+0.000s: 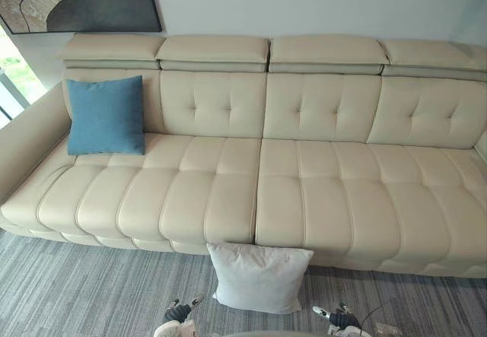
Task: Pick up cushions and gather them together orderly.
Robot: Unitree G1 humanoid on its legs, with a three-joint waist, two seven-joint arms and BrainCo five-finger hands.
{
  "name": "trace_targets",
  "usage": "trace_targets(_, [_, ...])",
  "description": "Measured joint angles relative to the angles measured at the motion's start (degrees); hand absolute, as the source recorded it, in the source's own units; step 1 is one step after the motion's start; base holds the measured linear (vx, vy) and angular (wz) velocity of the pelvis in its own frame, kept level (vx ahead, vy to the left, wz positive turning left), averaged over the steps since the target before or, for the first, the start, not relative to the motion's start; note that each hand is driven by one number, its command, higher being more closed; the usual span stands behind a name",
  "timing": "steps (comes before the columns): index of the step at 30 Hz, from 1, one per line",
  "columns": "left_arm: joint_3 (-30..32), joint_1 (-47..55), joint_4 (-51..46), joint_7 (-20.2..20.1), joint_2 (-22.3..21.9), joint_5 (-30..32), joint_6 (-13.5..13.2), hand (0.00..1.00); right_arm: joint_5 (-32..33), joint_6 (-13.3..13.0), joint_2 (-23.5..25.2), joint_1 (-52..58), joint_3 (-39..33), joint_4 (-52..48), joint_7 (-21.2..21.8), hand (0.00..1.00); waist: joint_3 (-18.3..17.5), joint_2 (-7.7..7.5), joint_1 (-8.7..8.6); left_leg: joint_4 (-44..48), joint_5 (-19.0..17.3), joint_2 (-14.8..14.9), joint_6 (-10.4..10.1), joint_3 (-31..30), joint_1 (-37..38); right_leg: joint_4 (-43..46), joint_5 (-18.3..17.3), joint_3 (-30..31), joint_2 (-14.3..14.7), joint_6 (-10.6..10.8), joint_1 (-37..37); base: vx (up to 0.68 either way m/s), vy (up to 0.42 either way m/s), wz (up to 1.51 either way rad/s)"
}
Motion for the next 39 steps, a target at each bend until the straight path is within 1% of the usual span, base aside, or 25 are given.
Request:
trace_targets(4, [0.12, -0.01, 0.01, 0.01, 0.00, -0.01, 0.01, 0.00, 0.28, 0.00, 0.00, -0.08, 0.03, 0.00, -0.02, 0.00, -0.01, 0.00, 0.00, -0.30, 0.00, 0.07, 0.00, 0.05, -0.10, -0.17, 0.00, -0.11, 0.00, 0.01, -0.09, 0.00, 0.000, 0.01])
trace_targets(5, [0.03, -0.24, -0.09, 0.12, 0.14, -0.02, 0.08, 0.00, 1.81, 0.14, -0.32, -0.65, 1.54, -0.09, -0.33, 0.00, 0.23, 0.09, 0.07, -0.57, 0.02, 0.16, -0.01, -0.05, -0.87, -0.35, -0.27, -1.21, -0.16, 0.09, -0.30, -0.01, -0.008, 0.06])
trace_targets(6, [-0.18, -0.87, -0.54, 0.26, 0.81, -0.05, 0.16, 0.00, 1.86, 0.59, -0.83, -1.42, 3.64, -0.59, -0.48, 0.00, 1.49, 0.00, 0.07, -0.67, 0.03, 0.24, 0.03, -0.19, -1.05, 0.45, -0.99, -1.52, -0.37, 0.23, -0.62, -0.08, -0.031, 0.16])
trace_targets(7, [-2.46, -3.25, -0.86, 0.77, 2.20, -0.65, 0.21, 0.00, 1.83, 1.16, -1.56, -3.88, 8.55, -3.80, -1.09, 0.00, 4.72, -0.54, 0.03, 2.00, -0.23, 0.34, 0.20, -0.69, -4.65, 5.69, -2.83, -1.48, -1.40, -0.01, -5.21, -0.17, -0.052, 0.25])
trace_targets(8, [-4.89, -6.82, -1.81, 2.15, 3.41, -3.05, 0.15, 0.00, 1.83, 0.89, -1.12, -7.14, 12.47, -9.30, -2.05, 0.00, 4.28, -2.39, 0.12, 7.34, -0.57, 0.33, 0.36, -0.59, -13.87, 12.31, -3.84, -1.17, -2.72, -0.71, -15.48, -0.19, -0.063, 0.18])
trace_targets(9, [-5.12, -7.96, -2.72, 2.67, 4.11, -4.14, 0.01, 0.00, 1.81, 0.51, -1.14, -8.21, 13.49, -11.29, -2.41, 0.00, 4.23, -3.12, 0.39, 8.80, -0.57, 0.43, 0.35, -0.29, -17.65, 13.91, -3.89, -0.78, -2.89, -0.92, -19.02, -0.13, -0.079, -0.01])
trace_targets(10, [-4.84, -9.43, -3.84, 3.28, 4.40, -4.90, -0.12, 0.00, 1.79, -0.07, -1.11, -10.79, 14.13, -13.26, -2.78, 0.00, 5.35, -3.66, 0.67, 10.27, -0.53, 0.79, 0.32, 0.04, -21.01, 14.84, -3.56, -0.66, -2.83, -1.38, -22.28, -0.06, -0.082, -0.20])
trace_targets(11, [-4.47, -11.40, -4.62, 4.27, 4.53, -6.48, -0.08, 0.00, 1.78, -0.42, -0.48, -14.87, 14.73, -14.80, -3.09, 0.00, 8.34, -3.38, 0.81, 10.86, -0.26, 1.17, -0.09, 0.21, -21.66, 15.08, -3.07, -0.53, -2.47, -2.08, -22.96, -0.04, -0.076, -0.16])
trace_targets(12, [-4.69, -11.22, -5.42, 4.38, 3.58, -6.74, -0.08, 0.00, 1.77, -0.77, -0.12, -15.49, 14.73, -14.85, -3.21, 0.00, 8.95, -2.68, 0.79, 10.18, -0.12, 1.42, -0.33, 0.51, -19.79, 14.99, -3.48, -0.65, -2.40, -2.17, -21.31, 0.00, -0.045, -0.06])
trace_targets(13, [-4.78, -10.93, -5.82, 4.36, 3.07, -6.74, -0.12, 0.00, 1.77, -0.77, -0.08, -15.22, 14.72, -14.84, -3.24, 0.00, 8.98, -2.41, 0.79, 9.89, -0.08, 1.53, -0.39, 0.73, -18.63, 15.05, -3.83, -0.72, -2.42, -2.15, -20.35, 0.05, -0.037, 0.04])
trace_targets(14, [-5.13, -9.99, -6.80, 4.34, 1.70, -6.72, -0.45, 0.00, 1.76, -0.77, -0.06, -13.99, 14.73, -14.81, -3.29, 0.00, 8.70, -1.63, 0.82, 8.71, -0.01, 1.68, -0.52, 1.18, -16.11, 15.16, -4.57, -0.95, -2.51, -1.98, -18.12, 0.09, -0.029, 0.05])
trace_targets(15, [-5.21, -9.72, -7.08, 4.29, 1.13, -6.71, -0.49, 0.00, 1.77, -0.77, -0.07, -13.40, 14.72, -14.80, -3.35, 0.00, 8.40, -1.26, 0.93, 7.97, 0.05, 1.69, -0.61, 1.52, -15.17, 15.18, -4.95, -1.05, -2.51, -1.96, -17.58, 0.07, -0.026, 0.02])
trace_targets(24, [-7.30, -9.07, -6.95, 4.35, 1.10, -6.65, -0.41, 0.00, 1.68, -0.67, -0.07, -10.94, 15.45, -13.82, -4.32, 0.00, 8.19, -1.32, 0.89, 5.80, 1.50, 1.75, -1.54, 2.07, -15.64, 16.40, -5.53, -1.32, -2.64, -2.13, -19.60, 0.00, -0.008, 0.00])
trace_targets(25, [-7.65, -10.01, -6.94, 4.43, 1.46, -6.65, -0.41, 0.00, 1.67, -0.67, -0.07, -12.15, 16.37, -13.25, -4.48, 0.00, 8.18, -1.53, 0.89, 6.22, 1.99, 1.73, -1.65, 1.91, -17.72, 17.41, -5.51, -1.37, -2.84, -2.18, -21.84, -0.05, -0.030, 0.07])
trace_targets(28, [-8.80, -12.21, -6.92, 4.53, 2.05, -6.72, -0.40, 0.00, 1.69, -0.65, -0.18, -13.97, 17.21, -13.21, -4.69, 0.00, 8.61, -1.56, 0.89, 8.84, 2.01, 2.16, -1.65, 1.47, -21.61, 18.57, -5.20, -1.62, -2.90, -2.67, -24.68, -0.10, -0.044, 0.12])
trace_targets(29, [-8.87, -14.14, -6.93, 4.98, 2.18, -6.77, -0.41, 0.00, 1.70, -0.64, -0.36, -15.27, 17.81, -13.22, -5.16, 0.00, 9.33, -1.54, 0.91, 11.11, 1.99, 2.67, -1.65, 1.15, -24.33, 19.49, -4.94, -1.96, -2.87, -3.10, -26.45, -0.14, -0.042, 0.12])
trace_targets(30, [-8.87, -14.88, -6.98, 5.33, 2.18, -6.81, -0.41, 0.00, 1.71, -0.64, -0.47, -15.97, 17.98, -13.22, -5.32, 0.00, 9.55, -1.54, 0.92, 11.70, 1.93, 2.79, -1.64, 1.11, -25.13, 19.71, -4.89, -2.01, -2.87, -3.19, -27.01, -0.18, -0.037, 0.12])
trace_targets(31, [-8.85, -17.10, -7.38, 5.64, 2.59, -6.90, -0.41, 0.00, 1.76, -0.64, -0.69, -18.32, 18.01, -13.32, -5.55, 0.00, 10.71, -1.71, 0.90, 14.06, 1.60, 3.19, -1.36, 1.15, -27.58, 20.94, -4.86, -1.86, -2.87, -3.36, -28.93, -0.26, -0.011, 0.02])
trace_targets(32, [-8.68, -19.65, -8.81, 5.69, 3.77, -7.50, -0.43, 0.00, 1.91, -0.65, -0.90, -21.04, 18.04, -13.68, -5.82, 0.00, 11.72, -1.87, 0.65, 18.64, 0.49, 3.96, -0.96, 1.09, -32.67, 23.39, -4.85, -1.56, -2.88, -3.89, -33.21, -0.23, -0.006, -0.02])
trace_targets(33, [-8.47, -20.55, -9.22, 5.75, 4.17, -8.19, -0.46, 0.00, 2.13, -0.65, -1.03, -22.07, 18.03, -13.78, -6.06, 0.00, 11.88, -1.94, 0.60, 20.18, 0.01, 4.26, -0.88, 1.08, -34.54, 24.15, -4.94, -1.44, -2.87, -4.02, -34.87, -0.34, 0.017, -0.13])
trace_targets(34, [-8.40, -23.32, -9.96, 6.41, 5.52, -9.29, -0.45, 0.00, 2.32, -0.64, -1.51, -25.44, 18.00, -13.80, -6.77, 0.00, 12.81, -1.95, 0.58, 24.00, -1.42, 5.07, -0.69, 1.06, -39.48, 25.95, -5.43, -1.16, -2.66, -4.31, -39.03, -0.18, 0.017, -0.14])
trace_targets(35, [-8.32, -24.30, -10.03, 6.70, 6.18, -9.65, -0.47, 0.00, 2.39, -0.62, -1.80, -26.60, 18.02, -13.80, -6.91, 0.00, 13.62, -1.89, 0.59, 25.38, -1.80, 5.34, -0.33, 0.98, -41.05, 26.64, -5.33, -1.00, -2.57, -4.41, -40.34, -0.32, 0.020, -0.12])
trace_targets(36, [-6.50, -28.17, -10.94, 6.80, 7.57, -11.21, -0.43, 0.00, 3.07, -0.59, -2.68, -30.08, 17.94, -13.90, -7.48, 0.00, 15.91, -1.84, 0.32, 27.86, -2.14, 6.08, -0.48, 0.42, -44.69, 28.01, -4.98, -1.04, -2.51, -4.31, -43.35, -0.23, -0.005, -0.03])
trace_targets(37, [-6.10, -29.81, -11.90, 6.84, 8.72, -11.72, -0.45, 0.00, 3.97, -0.56, -3.31, -31.47, 17.55, -13.92, -7.76, 0.00, 16.63, -1.86, 0.33, 29.10, -2.05, 6.48, -0.38, 0.29, -47.21, 28.48, -4.59, -1.30, -2.51, -4.24, -45.54, -0.26, -0.005, 0.00])
trace_targets(39, [-5.18, -31.12, -13.12, 6.90, 9.79, -12.93, -0.47, 0.00, 4.13, -0.52, -3.67, -32.99, 16.43, -13.92, -8.00, 0.00, 16.77, -1.87, 0.28, 30.43, -1.92, 6.98, -0.18, 0.31, -50.35, 28.98, -3.98, -1.46, -2.46, -4.66, -48.27, -0.14, -0.008, -0.02])
